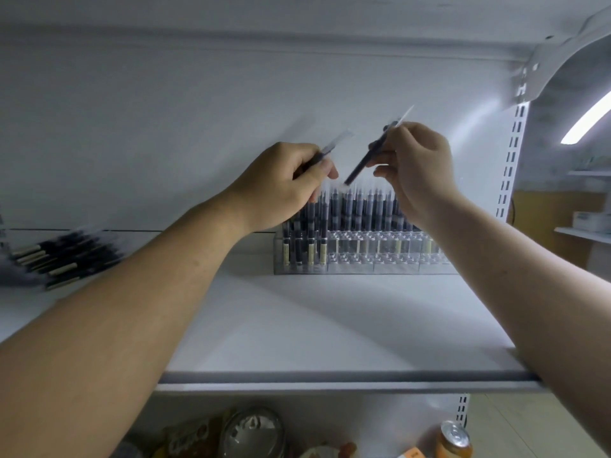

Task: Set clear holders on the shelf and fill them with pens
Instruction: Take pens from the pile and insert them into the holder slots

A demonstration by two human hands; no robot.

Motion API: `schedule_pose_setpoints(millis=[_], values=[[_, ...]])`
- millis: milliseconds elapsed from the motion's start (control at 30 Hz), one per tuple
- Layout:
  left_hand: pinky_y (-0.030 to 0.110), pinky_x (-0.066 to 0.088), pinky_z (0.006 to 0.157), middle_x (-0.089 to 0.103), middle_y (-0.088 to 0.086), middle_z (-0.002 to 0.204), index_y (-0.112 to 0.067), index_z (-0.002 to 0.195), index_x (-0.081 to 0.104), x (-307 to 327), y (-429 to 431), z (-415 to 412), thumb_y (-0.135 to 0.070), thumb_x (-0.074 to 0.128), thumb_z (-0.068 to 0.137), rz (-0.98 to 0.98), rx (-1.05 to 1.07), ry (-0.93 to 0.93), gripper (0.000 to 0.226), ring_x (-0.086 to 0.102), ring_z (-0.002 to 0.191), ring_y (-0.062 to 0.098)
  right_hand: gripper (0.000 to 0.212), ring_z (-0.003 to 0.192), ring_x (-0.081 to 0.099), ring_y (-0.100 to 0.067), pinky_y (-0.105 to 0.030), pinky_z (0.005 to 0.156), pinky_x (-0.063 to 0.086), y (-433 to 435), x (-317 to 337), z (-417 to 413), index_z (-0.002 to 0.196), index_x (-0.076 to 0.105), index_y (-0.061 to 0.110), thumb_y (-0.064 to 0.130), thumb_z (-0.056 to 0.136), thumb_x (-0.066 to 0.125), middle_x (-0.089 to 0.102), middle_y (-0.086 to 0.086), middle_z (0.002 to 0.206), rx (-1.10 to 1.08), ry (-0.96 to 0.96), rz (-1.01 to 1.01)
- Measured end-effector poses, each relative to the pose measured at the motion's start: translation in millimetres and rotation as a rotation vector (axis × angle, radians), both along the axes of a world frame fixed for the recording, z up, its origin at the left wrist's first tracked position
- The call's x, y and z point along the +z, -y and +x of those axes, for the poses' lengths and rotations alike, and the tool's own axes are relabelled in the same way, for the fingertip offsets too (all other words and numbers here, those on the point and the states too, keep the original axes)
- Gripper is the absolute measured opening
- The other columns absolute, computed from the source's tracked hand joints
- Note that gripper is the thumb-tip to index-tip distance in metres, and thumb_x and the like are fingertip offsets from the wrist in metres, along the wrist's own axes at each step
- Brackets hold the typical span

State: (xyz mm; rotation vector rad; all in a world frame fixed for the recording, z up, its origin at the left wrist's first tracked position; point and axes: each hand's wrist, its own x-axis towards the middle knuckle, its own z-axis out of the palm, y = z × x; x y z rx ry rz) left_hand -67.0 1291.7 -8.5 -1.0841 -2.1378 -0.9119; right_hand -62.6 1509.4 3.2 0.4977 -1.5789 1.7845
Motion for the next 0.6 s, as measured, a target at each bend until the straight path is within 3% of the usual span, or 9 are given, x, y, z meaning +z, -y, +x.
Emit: schedule_pose_setpoints(millis=[100, 200, 333, 467, 600], values=[[0.026, 0.049, 0.065, 0.064, -0.003, 0.071, -0.015, 0.104, 0.071, 1, 1, 0, -0.024, 0.047, 0.111, -0.012, 0.021, -0.050, 0.027, 0.057, 0.061, 0.007, 0.013, 0.074, 0.076, -0.018, -0.040, 0.068, 0.062, -1, -8, -7, 0.113, 0.063, 0.005, 0.011, 0.104, 0.055, 0.076, -0.005, 0.084, -0.289, -0.002, 0.327], [0.039, 0.051, 0.068, 0.064, -0.002, 0.072, -0.019, 0.102, 0.071, 0, 0, -1, -0.026, 0.048, 0.110, -0.029, 0.031, -0.066, 0.025, 0.059, 0.063, 0.017, 0.017, 0.077, 0.077, -0.015, -0.048, 0.077, 0.064, 4, -16, -11, 0.119, 0.061, 0.011, 0.016, 0.103, 0.059, 0.078, -0.001, 0.085, -0.381, 0.027, 0.550], [0.040, 0.049, 0.065, 0.064, 0.004, 0.072, -0.026, 0.097, 0.069, -2, -2, -1, -0.026, 0.049, 0.110, -0.044, 0.026, -0.055, 0.024, 0.058, 0.062, 0.021, 0.018, 0.077, 0.076, -0.014, -0.050, 0.076, 0.063, 8, -21, -13, 0.121, 0.060, 0.011, 0.015, 0.104, 0.058, 0.077, 0.000, 0.085, -0.370, 0.046, 0.637], [0.033, 0.047, 0.061, 0.064, 0.011, 0.073, -0.019, 0.099, 0.071, -4, -3, -1, -0.023, 0.049, 0.110, -0.060, 0.020, -0.031, 0.024, 0.056, 0.060, 0.019, 0.017, 0.078, 0.076, -0.014, -0.052, 0.076, 0.063, 9, -23, -13, 0.121, 0.060, 0.012, 0.016, 0.105, 0.057, 0.077, 0.001, 0.084, -0.362, 0.042, 0.678], [0.041, 0.047, 0.063, 0.065, 0.016, 0.075, -0.017, 0.100, 0.071, -5, -5, 1, -0.024, 0.050, 0.110, -0.071, 0.022, -0.025, 0.025, 0.057, 0.064, 0.028, 0.012, 0.079, 0.075, -0.036, -0.062, 0.071, 0.060, 13, -26, -12, 0.117, 0.060, 0.018, 0.018, 0.105, 0.057, 0.077, 0.001, 0.079, -0.325, 0.081, 0.733]])
